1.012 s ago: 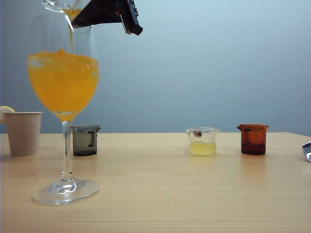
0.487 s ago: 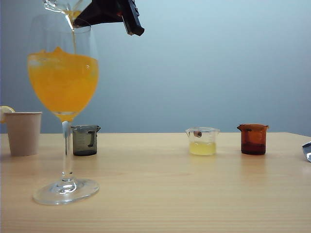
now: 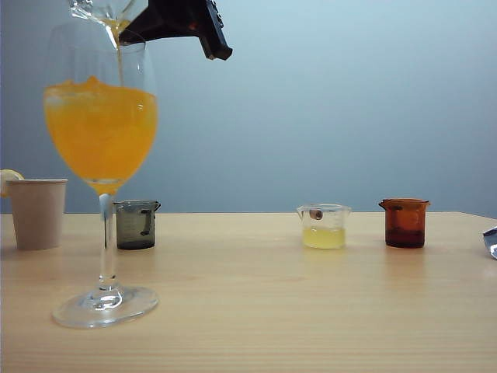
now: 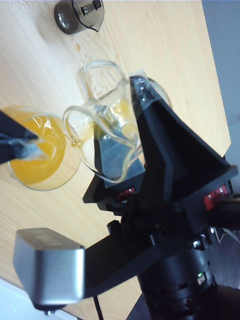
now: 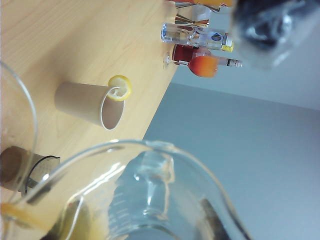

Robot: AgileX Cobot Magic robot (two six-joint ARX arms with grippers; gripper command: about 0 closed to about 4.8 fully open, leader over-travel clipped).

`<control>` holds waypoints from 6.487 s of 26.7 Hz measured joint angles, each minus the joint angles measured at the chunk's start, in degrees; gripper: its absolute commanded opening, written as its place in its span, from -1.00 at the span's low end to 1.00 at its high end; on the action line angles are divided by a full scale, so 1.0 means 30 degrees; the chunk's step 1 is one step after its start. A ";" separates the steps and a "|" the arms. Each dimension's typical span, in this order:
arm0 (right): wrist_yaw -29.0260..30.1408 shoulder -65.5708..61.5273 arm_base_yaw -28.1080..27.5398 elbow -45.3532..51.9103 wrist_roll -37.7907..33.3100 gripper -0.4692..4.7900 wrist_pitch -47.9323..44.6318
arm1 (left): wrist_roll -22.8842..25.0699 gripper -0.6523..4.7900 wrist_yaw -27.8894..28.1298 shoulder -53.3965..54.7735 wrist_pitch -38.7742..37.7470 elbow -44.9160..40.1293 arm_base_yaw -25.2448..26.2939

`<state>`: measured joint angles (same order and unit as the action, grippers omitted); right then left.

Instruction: Pick up the second measuring cup from the left, pour the orange juice inside into the goblet, and finally put the measuring cup back in its original place.

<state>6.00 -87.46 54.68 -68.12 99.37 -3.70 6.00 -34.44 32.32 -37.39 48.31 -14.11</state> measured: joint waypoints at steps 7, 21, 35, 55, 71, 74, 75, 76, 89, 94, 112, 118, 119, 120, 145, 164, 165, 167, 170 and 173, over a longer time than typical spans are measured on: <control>0.0007 0.0000 0.0000 0.0102 -0.0379 -0.83 -0.0393 | 0.0000 -0.78 0.0000 0.0000 0.0000 0.0000 0.0000; 0.0015 0.0000 0.0000 0.0117 -0.1188 -0.83 -0.0386 | 0.0000 -0.78 0.0000 0.0000 0.0000 0.0000 0.0000; 0.0044 0.0000 -0.0583 0.0080 -1.3755 -0.83 -0.1515 | 0.0000 -0.78 0.0000 0.0000 0.0000 0.0000 0.0000; -0.2739 -0.1865 -0.3891 0.0117 -2.6695 -0.83 -0.5544 | -0.0007 -0.78 0.0000 -0.0022 -0.0007 0.0000 0.0000; -0.5304 -0.6215 -0.4328 0.2448 -3.0804 -0.83 -1.2109 | -0.0146 -0.78 -0.0007 -0.0022 -0.0029 0.0000 0.0000; -0.5493 -0.7577 -0.4342 0.2463 -3.1168 -0.83 -1.3180 | -0.0146 -0.78 -0.0007 -0.0022 -0.0036 0.0000 0.0000; -0.5493 -0.7898 -0.4335 0.2463 -3.1175 -0.83 -1.3544 | -0.0146 -0.78 -0.0007 -0.0022 -0.0036 0.0000 0.0000; -0.5493 -0.8342 -0.4335 0.2463 -3.1183 -0.83 -1.4039 | -0.0146 -0.78 -0.0007 -0.0022 -0.0036 0.0000 0.0000; -0.5479 -1.0528 -0.4320 0.2382 -3.2006 -0.83 -1.4520 | -0.0138 -0.78 0.0000 -0.0015 -0.0044 0.0000 0.0007; -0.5450 -1.0958 -0.4313 0.2346 -3.2050 -0.83 -1.5249 | -0.0138 -0.78 -0.0007 -0.0015 -0.0044 0.0000 0.0000; -0.5107 -1.2903 -0.4823 0.0882 -3.2654 -0.83 -1.5759 | -0.0146 -0.78 -0.0022 -0.0007 -0.0750 0.0000 0.0000; -0.5136 -1.3092 -0.5187 0.0874 -3.3521 -0.83 -1.5766 | -0.0146 -0.78 -0.0022 -0.0007 -0.0765 0.0000 0.0000; -0.5115 -1.3092 -0.5187 0.0874 -3.3550 -0.83 -1.5773 | -0.0146 -0.78 -0.0022 -0.0007 -0.0765 0.0000 0.0000; -0.5049 -1.3092 -0.5187 0.0874 -3.3616 -0.82 -1.5788 | -0.0146 -0.78 -0.0022 -0.0007 -0.0765 0.0000 0.0000; -0.4991 -1.3442 -0.4787 0.0481 -3.3784 0.74 -1.4506 | -0.0146 -0.78 -0.0022 -0.0007 -0.0765 0.0000 0.0000; -0.4146 -1.2233 -0.4765 0.0452 -3.4206 1.00 -1.1628 | -0.0146 -0.78 -0.0022 -0.0007 -0.0758 0.0000 0.0000; -0.3971 -1.2233 -0.4743 0.0452 -3.4228 1.00 -1.1606 | -0.0146 -0.78 -0.0022 -0.0007 -0.0765 0.0000 0.0000; -0.3716 -1.2233 -0.4743 0.0444 -3.4490 1.00 -1.1613 | -0.0146 -0.78 -0.0022 -0.0007 -0.0765 0.0000 0.0000; -0.3468 -1.2233 -0.4779 0.0444 -3.4614 1.00 -1.1613 | -0.0146 -0.78 -0.0022 -0.0007 -0.0765 0.0000 0.0000; -0.3395 -1.2233 -0.4779 0.0452 -3.4629 1.00 -1.1606 | -0.0146 -0.78 -0.0022 -0.0007 -0.0765 0.0000 0.0000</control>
<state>-4.19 -124.16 40.34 -66.76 -4.51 -38.52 5.56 -34.50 32.29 -39.68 48.31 -14.11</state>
